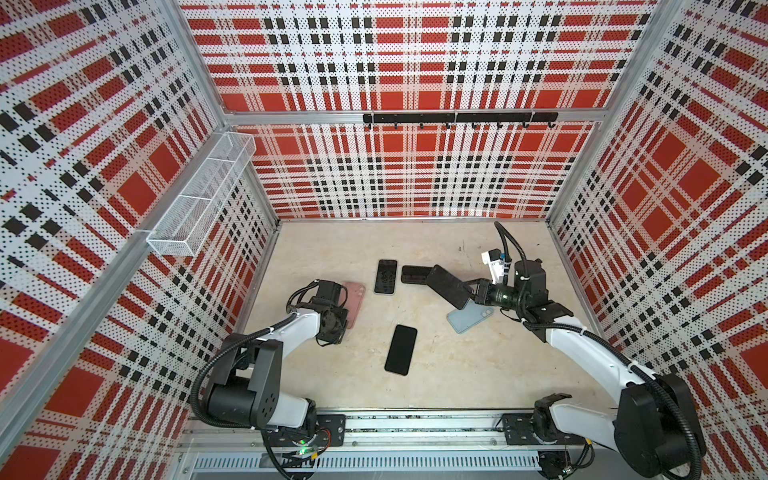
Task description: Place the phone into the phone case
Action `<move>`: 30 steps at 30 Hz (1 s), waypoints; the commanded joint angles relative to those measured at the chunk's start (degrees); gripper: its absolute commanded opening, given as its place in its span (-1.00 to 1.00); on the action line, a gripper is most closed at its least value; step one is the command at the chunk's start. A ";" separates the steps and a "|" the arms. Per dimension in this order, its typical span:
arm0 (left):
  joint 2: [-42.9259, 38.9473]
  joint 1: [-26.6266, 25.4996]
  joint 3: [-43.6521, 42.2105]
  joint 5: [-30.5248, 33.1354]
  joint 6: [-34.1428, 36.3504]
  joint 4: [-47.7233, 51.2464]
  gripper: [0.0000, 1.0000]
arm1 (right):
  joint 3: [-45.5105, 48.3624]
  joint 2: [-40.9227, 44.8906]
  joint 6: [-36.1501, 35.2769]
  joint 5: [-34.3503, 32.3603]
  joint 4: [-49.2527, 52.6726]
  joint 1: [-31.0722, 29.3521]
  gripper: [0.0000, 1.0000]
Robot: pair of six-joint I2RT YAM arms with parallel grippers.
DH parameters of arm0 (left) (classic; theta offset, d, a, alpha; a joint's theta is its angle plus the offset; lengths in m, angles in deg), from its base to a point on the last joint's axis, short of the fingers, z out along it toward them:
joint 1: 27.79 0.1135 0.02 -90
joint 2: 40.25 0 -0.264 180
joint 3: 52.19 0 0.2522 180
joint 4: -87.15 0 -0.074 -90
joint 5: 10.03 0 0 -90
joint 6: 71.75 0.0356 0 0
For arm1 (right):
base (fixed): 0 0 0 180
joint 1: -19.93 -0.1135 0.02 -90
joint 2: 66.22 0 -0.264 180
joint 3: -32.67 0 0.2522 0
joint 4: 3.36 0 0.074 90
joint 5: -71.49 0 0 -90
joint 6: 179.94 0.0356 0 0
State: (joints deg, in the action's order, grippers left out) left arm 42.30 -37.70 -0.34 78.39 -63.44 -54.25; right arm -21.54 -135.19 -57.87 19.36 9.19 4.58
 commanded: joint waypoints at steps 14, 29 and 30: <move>8.65 -12.87 31.28 1.74 57.84 19.51 -1.00 | -12.19 -0.89 -1.00 -0.05 10.24 5.85 -1.00; 27.27 -19.55 45.78 -1.02 71.83 27.45 -1.00 | -8.68 -3.83 5.62 15.08 5.00 7.93 -1.00; 27.89 -19.49 45.85 -0.95 71.00 27.36 -1.00 | -8.59 -4.02 5.59 15.30 4.88 7.97 -1.00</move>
State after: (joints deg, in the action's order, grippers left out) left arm 68.59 -57.06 43.99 77.19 6.40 -29.34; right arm -30.35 -139.03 -53.02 31.14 19.51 12.62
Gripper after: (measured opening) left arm 0.047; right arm 0.096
